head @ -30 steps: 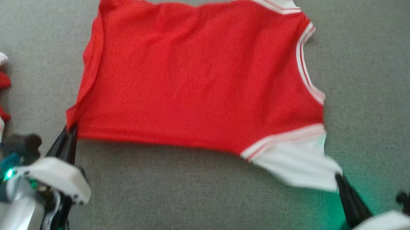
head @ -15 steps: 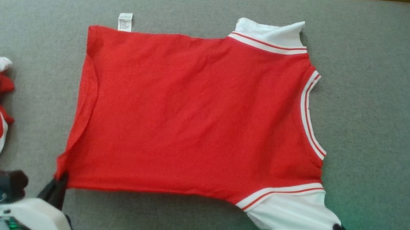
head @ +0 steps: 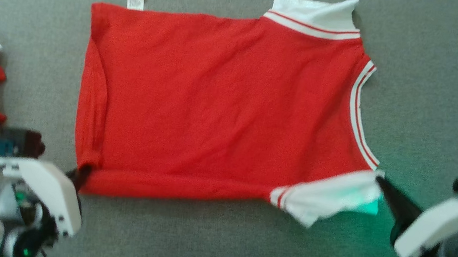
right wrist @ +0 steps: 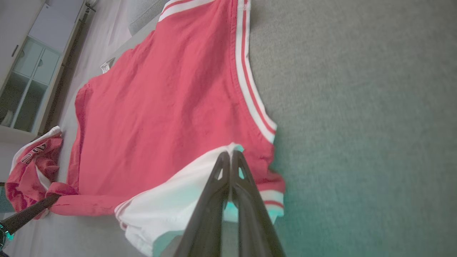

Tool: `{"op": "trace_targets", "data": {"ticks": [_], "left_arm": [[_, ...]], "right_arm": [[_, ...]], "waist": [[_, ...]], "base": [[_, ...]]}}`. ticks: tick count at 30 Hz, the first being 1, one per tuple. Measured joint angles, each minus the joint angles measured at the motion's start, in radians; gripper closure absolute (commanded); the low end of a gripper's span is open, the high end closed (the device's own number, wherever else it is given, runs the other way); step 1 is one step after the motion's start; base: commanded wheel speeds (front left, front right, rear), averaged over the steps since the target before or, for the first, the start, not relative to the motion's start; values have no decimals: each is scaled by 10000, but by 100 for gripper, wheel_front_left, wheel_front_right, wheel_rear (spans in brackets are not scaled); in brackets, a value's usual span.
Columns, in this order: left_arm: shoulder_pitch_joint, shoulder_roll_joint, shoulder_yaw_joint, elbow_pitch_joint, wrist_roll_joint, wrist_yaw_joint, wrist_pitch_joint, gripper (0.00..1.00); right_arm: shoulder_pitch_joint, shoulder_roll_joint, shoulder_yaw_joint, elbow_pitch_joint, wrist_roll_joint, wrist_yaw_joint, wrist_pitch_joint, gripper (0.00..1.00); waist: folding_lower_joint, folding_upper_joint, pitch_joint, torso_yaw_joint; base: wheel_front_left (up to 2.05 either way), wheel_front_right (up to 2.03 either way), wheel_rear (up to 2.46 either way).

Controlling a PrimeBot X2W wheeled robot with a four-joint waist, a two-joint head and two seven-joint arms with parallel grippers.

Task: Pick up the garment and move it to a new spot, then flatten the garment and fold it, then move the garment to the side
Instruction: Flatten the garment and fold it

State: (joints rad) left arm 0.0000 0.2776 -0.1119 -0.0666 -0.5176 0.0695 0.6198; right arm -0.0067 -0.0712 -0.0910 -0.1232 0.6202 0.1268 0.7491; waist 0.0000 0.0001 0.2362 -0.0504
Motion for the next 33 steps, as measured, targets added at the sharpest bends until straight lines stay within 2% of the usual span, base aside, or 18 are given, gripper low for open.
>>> {"op": "trace_targets", "data": {"ticks": [6, 11, 12, 13, 14, 16, 20, 26, 29, 33], "left_arm": [[-1123, 17, 48, 713, -449, -182, 309, 100], [-2231, -31, -31, 1559, -483, -458, 184, 100], [-2398, -46, -48, 1722, -481, -527, 65, 63], [-2536, -88, -42, 1866, -481, -535, -130, 4], [-2648, -163, -25, 2004, -479, -535, -422, 0], [-2823, -336, -21, 2299, -443, -573, -955, 0], [-2951, -644, 288, 2667, 35, -349, -2851, 0], [-2724, -1078, 272, 2495, 1225, 217, -5831, 0], [-2264, -1133, 207, 2196, 1868, 535, -7030, 0], [-1571, -1168, -128, 1649, 2627, 901, -7988, 0]], "right_arm": [[-1644, -336, 228, 1097, -2, 0, -81, 100], [-2723, -600, 612, 2082, 151, 0, -757, 100], [-2826, -667, 731, 2232, 159, 0, -953, 84], [-2917, -721, 857, 2378, 232, 0, -1172, 16], [-2956, -734, 966, 2454, 293, 0, -1498, 0], [-2957, -826, 1298, 2589, 299, 0, -2125, 0], [-2953, -1151, 1893, 2606, 44, 0, -4263, 0], [-2838, -1331, 2345, 2337, -1499, 0, -7488, 0], [-2580, -1331, 2341, 2063, -2372, 0, -8531, 0], [-1969, -1289, 2314, 1714, -3122, 0, -9089, 0]], "waist": [[0, 0, 464, 50], [0, 0, 818, 143], [0, 0, 876, 160], [0, 0, 929, 171], [0, 0, 976, 181], [0, 0, 1038, 192], [0, 0, 1098, 146], [0, 0, 977, 45], [0, 0, 830, 26], [0, 0, 569, 0]], "base": [[0, 0, 0], [0, 0, 0], [0, 0, 0], [0, 0, 0], [0, 0, 0], [0, 0, 0], [0, 0, 0], [0, 0, 0], [0, 0, 0], [0, 0, 0]]}}
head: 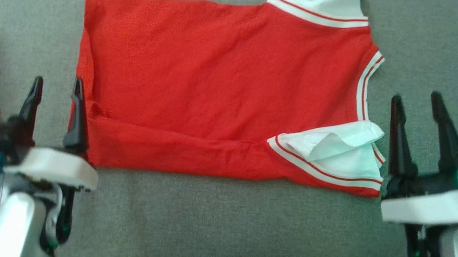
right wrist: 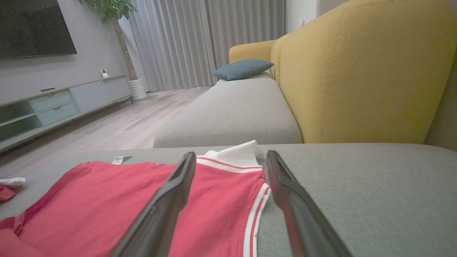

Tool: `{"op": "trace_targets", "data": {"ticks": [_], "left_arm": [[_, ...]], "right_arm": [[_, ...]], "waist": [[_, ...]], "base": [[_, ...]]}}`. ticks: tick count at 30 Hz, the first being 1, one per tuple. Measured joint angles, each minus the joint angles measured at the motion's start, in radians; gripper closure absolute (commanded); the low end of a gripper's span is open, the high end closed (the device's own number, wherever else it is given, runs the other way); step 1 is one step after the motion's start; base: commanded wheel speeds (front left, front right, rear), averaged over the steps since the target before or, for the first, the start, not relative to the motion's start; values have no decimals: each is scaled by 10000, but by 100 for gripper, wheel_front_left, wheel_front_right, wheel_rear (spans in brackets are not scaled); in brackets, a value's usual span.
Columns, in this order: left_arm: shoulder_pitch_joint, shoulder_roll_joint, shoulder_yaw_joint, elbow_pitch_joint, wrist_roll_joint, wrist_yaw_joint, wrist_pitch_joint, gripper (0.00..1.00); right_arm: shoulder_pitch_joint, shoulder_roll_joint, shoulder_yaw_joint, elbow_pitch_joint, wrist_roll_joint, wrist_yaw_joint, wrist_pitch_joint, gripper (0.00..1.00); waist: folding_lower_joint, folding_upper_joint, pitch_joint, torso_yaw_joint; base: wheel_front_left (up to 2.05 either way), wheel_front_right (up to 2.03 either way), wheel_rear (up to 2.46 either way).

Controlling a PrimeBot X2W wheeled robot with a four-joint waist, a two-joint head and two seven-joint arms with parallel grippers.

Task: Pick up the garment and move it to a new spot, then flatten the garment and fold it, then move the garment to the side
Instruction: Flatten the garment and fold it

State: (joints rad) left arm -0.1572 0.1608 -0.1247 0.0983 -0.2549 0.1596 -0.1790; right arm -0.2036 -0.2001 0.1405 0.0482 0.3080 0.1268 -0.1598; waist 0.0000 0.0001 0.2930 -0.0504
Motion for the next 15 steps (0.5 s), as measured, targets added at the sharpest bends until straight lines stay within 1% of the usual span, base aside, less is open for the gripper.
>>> {"op": "trace_targets", "data": {"ticks": [3, 7, 10, 15], "left_arm": [[483, 48, -209, -504, 504, 213, -299, 0], [1225, 100, -499, -1014, 940, 437, -433, 0], [1763, 136, -642, -1160, 1089, 522, -441, 0], [2119, 132, -802, -1183, 1126, 602, -441, 0]], "right_arm": [[581, 138, -111, -245, -244, 0, -15, 0], [1396, 410, -188, -422, -405, 0, 15, 0], [1837, 617, -366, -460, -476, 0, 19, 0], [2115, 713, -405, -673, -543, 0, 140, 0]], "waist": [[0, 0, -231, -28], [0, 0, -498, -69], [0, 0, -652, -67], [0, 0, -800, -36]], "base": [[0, 0, 0], [0, 0, 0], [0, 0, 0], [0, 0, 0]]}}
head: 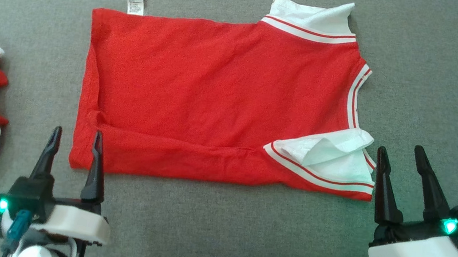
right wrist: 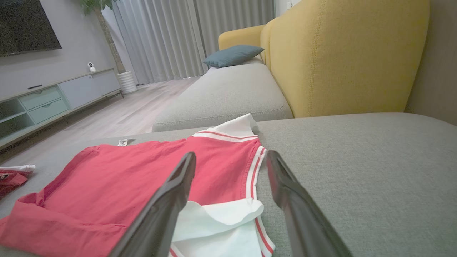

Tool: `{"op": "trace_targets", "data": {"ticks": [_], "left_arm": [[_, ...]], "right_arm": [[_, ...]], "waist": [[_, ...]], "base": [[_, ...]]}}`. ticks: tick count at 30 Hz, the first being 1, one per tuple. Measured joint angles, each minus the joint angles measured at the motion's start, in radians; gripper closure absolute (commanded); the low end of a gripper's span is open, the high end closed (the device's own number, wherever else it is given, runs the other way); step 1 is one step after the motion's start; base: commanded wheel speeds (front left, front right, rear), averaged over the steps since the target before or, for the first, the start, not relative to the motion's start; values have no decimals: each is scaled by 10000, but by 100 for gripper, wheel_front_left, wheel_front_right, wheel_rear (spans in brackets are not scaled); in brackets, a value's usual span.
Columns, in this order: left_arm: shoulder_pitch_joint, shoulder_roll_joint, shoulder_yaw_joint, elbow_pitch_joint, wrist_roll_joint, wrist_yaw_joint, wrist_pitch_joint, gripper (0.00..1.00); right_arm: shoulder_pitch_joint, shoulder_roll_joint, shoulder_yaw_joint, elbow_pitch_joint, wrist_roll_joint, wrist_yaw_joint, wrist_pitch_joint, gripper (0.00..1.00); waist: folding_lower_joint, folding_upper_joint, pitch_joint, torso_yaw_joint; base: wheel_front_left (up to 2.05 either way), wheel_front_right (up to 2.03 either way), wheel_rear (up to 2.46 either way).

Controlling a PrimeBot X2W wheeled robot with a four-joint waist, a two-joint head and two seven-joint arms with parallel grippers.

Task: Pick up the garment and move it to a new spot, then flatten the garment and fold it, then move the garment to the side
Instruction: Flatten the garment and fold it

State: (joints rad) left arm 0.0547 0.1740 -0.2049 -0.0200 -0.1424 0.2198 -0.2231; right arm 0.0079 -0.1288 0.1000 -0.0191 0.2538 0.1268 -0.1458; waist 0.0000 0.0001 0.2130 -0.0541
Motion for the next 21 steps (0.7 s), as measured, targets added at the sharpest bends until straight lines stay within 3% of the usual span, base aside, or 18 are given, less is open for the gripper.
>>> {"op": "trace_targets", "data": {"ticks": [8, 21], "left_arm": [[9, 2, -82, -50, -13, -2, 15, 0], [-147, 6, -29, 1695, -1020, -456, 815, 0]], "right_arm": [[49, 69, -15, -40, 2, 0, 201, 0], [16, 251, -130, 1668, 119, 0, 2121, 0]], "waist": [[0, 0, -46, 31], [0, 0, 434, -67]], "base": [[0, 0, 0], [0, 0, 0]]}}
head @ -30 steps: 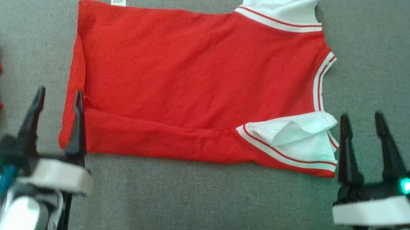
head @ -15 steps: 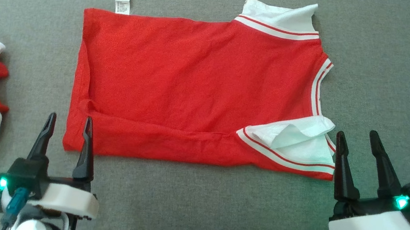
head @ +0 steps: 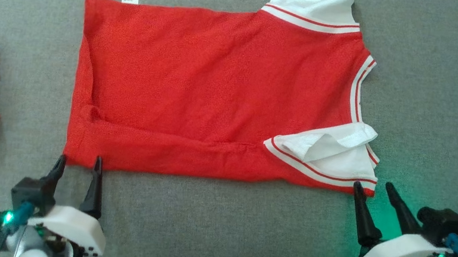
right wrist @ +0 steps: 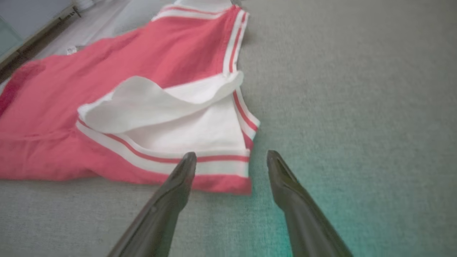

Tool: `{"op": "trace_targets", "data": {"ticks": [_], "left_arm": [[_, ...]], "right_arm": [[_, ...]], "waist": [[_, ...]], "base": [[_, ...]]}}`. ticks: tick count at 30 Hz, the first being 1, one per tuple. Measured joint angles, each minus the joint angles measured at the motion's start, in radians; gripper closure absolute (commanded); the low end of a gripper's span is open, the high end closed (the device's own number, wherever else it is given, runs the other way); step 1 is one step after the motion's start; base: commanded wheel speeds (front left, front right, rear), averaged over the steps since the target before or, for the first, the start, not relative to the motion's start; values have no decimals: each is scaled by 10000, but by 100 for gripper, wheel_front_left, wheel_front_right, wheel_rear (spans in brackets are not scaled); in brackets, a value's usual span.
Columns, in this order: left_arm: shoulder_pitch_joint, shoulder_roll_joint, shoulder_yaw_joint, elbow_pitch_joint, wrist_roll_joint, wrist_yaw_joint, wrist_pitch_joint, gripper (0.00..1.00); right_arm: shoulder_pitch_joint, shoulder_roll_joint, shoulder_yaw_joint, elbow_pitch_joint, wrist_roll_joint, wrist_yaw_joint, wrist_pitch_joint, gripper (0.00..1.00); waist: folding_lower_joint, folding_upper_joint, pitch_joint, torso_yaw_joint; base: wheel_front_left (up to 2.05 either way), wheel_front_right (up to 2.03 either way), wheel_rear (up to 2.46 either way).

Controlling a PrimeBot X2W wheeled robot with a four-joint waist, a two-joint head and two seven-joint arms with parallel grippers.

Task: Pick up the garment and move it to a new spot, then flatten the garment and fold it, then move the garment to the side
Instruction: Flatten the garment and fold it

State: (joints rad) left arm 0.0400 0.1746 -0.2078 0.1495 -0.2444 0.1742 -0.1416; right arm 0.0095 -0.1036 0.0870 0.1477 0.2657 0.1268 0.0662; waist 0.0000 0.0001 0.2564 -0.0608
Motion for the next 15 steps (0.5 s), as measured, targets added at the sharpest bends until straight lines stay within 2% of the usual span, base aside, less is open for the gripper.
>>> {"op": "trace_targets", "data": {"ticks": [10, 11, 12, 13, 15], "left_arm": [[-838, -12, 240, 945, -957, -665, 619, 0], [-885, -12, 251, 951, -1057, -704, 688, 23], [-925, -15, 267, 953, -1162, -796, 782, 83], [-948, -25, 288, 949, -1310, -884, 834, 100], [-979, -12, 278, 947, -1386, -965, 934, 100]], "right_arm": [[-1039, 146, 81, 1007, 391, 0, 773, 0], [-1085, 150, 109, 1051, 512, 0, 892, 22], [-1118, 146, 142, 1057, 612, 0, 976, 67], [-1160, 144, 165, 1064, 754, 0, 1035, 100], [-1266, 144, 222, 1095, 957, 0, 1193, 100]], "waist": [[0, 0, 487, 20], [0, 0, 517, 26], [0, 0, 542, 31], [0, 0, 566, 34], [0, 0, 583, 41]], "base": [[0, 0, 0], [0, 0, 0], [0, 0, 0], [0, 0, 0], [0, 0, 0]]}}
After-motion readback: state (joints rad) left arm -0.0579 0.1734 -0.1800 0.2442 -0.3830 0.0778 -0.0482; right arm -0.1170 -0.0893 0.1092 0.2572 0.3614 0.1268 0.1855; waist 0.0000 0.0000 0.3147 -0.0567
